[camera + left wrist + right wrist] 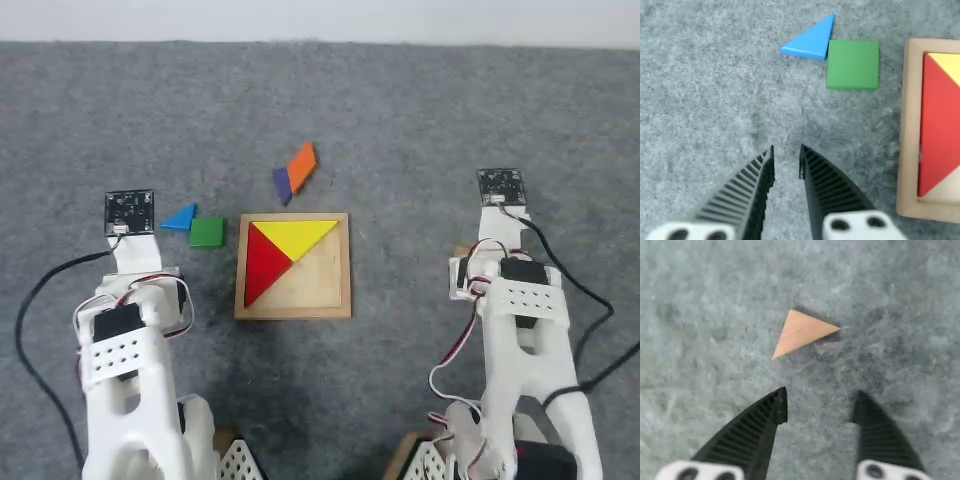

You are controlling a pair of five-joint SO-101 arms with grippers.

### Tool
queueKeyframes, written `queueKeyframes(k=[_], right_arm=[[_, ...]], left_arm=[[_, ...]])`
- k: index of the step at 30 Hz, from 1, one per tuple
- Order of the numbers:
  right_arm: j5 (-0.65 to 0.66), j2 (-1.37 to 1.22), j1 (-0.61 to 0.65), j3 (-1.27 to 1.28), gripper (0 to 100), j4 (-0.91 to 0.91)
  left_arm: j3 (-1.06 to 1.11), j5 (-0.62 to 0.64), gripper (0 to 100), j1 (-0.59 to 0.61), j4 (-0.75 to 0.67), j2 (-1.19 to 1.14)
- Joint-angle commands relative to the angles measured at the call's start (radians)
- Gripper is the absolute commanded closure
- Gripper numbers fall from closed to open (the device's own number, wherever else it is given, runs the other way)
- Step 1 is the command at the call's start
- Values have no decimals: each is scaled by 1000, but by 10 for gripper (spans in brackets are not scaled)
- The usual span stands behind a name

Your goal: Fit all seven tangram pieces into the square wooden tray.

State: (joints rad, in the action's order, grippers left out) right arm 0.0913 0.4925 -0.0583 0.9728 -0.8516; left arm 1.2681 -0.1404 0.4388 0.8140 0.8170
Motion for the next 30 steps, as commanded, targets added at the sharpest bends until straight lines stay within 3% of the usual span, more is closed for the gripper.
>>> queueKeyframes(k=[1,10,18,24,30], right_arm=[[-86,53,-16,-6,731,41],[-308,-65,28,-75,729,133],[-732,-455,28,-384,731,16],[-750,-596,30,-575,731,-128],[-760,-616,35,-667,731,-143]], left_arm=[[-10,-11,913,-8,-20,20],[-10,-40,913,-8,-21,20],[-10,-51,913,-8,-23,20],[-10,-52,913,-8,-23,20],[-10,-52,913,-8,-23,20]])
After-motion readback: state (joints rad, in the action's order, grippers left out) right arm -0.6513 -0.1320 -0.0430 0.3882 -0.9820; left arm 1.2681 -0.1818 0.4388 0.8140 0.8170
